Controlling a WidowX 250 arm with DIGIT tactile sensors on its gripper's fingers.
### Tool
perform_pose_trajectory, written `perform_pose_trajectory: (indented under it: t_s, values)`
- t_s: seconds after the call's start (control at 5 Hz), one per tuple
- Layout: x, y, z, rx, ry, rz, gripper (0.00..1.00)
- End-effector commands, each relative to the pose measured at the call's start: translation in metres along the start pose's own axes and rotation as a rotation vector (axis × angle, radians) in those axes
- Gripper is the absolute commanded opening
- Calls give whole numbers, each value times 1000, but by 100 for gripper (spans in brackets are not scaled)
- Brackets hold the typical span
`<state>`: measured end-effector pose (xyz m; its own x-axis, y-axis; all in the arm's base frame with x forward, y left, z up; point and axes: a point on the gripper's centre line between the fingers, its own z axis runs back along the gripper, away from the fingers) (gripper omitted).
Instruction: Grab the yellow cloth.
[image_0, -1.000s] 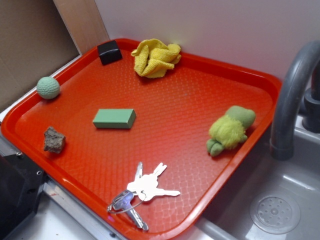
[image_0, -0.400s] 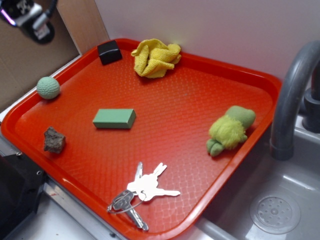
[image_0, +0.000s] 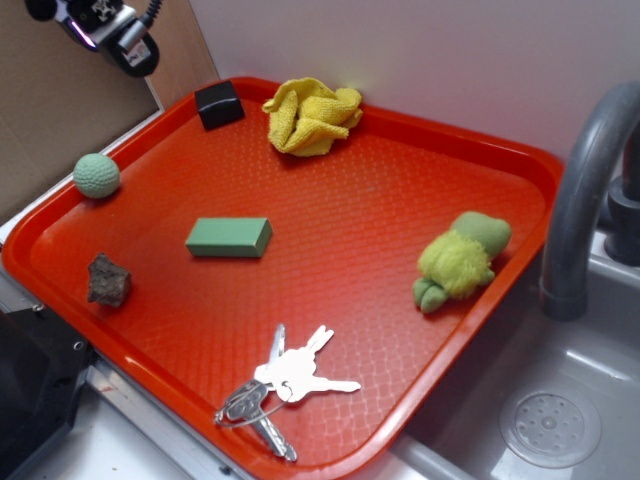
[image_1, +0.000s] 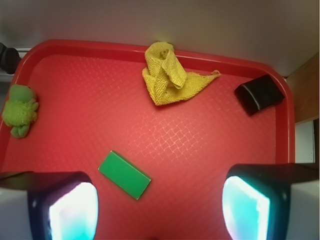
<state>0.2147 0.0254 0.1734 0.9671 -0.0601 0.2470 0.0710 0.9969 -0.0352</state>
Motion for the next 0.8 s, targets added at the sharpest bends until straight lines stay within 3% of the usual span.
perform_pose_trajectory:
  t_s: [0.0,0.2,0.4,0.6]
  values:
    - [9,-1,8,12,-34,-1,100]
    - [9,-1,8,12,-34,-1,100]
    - [38,-9,-26,-46,-103,-67,100]
    - [54,-3,-50,-21,-137,-61,100]
